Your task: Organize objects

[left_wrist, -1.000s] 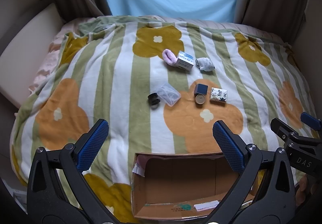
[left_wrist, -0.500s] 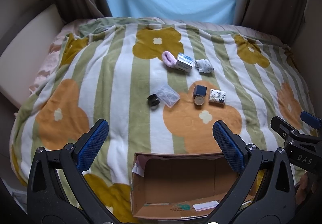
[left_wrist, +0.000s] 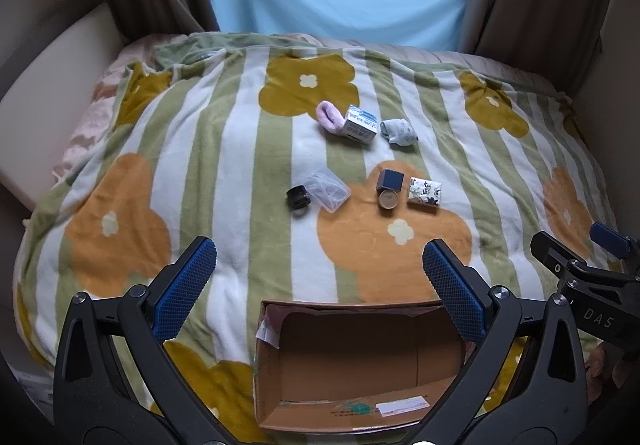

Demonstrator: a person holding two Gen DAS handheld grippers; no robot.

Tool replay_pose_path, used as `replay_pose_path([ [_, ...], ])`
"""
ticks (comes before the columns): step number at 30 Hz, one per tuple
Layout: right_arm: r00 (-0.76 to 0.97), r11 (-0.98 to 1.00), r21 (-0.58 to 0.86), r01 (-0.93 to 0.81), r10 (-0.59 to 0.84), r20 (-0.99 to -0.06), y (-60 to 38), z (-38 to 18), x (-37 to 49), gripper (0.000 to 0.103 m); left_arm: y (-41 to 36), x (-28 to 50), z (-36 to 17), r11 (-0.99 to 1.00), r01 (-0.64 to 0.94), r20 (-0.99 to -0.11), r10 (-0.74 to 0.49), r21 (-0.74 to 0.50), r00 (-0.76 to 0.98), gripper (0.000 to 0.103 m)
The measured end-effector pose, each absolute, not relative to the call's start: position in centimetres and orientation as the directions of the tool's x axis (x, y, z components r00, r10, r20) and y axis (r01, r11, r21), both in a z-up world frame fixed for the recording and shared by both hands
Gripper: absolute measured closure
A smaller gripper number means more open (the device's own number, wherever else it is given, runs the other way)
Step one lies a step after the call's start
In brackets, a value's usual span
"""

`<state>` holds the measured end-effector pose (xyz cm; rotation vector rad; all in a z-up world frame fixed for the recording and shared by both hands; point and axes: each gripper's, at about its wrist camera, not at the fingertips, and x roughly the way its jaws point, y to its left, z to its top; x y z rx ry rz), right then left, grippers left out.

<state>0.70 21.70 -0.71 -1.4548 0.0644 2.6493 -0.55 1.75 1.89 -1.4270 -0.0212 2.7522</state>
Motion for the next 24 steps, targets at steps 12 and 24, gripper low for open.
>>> replay_pose_path([
  [12, -0.535, -0.992, -0.02, -0.125, 0.084, -0.841, 21.56, -0.52, 0.66, 0.001, 1.62, -0.14, 1.76, -0.999, -0.033, -0.808, 0.039, -0.025, -0.587, 0.0],
  [24, -0.536, -0.992, -0.018, -0.124, 0.083, -0.84, 21.75, -0.69, 0.59, 0.001, 1.79, -0.22, 1.75, -0.999, -0.036, -0.806, 0.037, -0.019, -0.591, 0.0],
])
